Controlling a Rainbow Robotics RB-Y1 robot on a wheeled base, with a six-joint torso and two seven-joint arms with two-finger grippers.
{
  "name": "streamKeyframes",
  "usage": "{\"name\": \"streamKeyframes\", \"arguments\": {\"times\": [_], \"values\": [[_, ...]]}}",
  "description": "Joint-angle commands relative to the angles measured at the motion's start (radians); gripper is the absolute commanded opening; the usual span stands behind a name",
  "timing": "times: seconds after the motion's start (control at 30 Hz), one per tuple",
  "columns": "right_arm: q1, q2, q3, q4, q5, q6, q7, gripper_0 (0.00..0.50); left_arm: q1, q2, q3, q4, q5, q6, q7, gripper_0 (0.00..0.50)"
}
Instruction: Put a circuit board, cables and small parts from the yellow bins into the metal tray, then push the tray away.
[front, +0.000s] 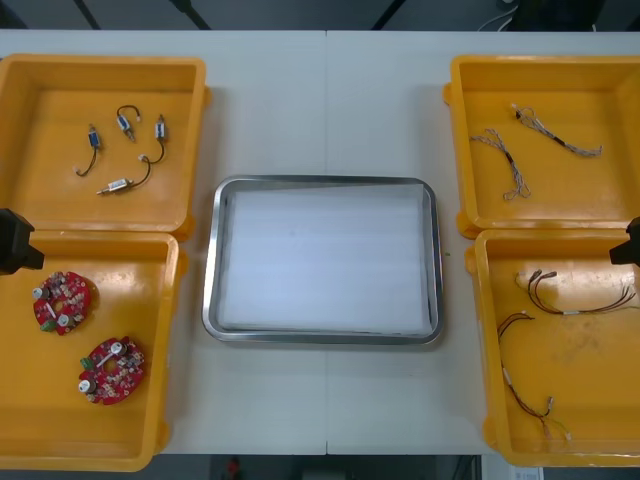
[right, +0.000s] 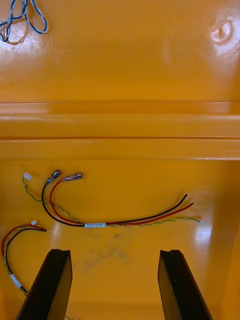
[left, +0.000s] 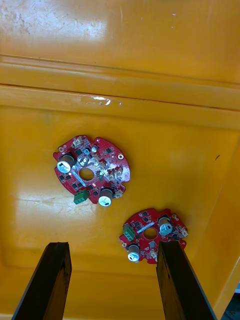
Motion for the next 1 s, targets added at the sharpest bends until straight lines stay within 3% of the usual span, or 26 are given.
{"name": "streamKeyframes", "arguments": {"times": [0.03, 1.0], "values": [[0.012, 0.004, -0.030, -0.018, 0.008, -0.005, -0.018, 0.500, 0.013, 0.047, 0.029, -0.008, -0.002, -0.005, 0.005, 0.500], [0.012, 0.004, -0.030, -0.018, 0.008, -0.005, -0.018, 0.500, 0.013, 0.047, 0.029, -0.008, -0.002, -0.005, 0.005, 0.500]]}}
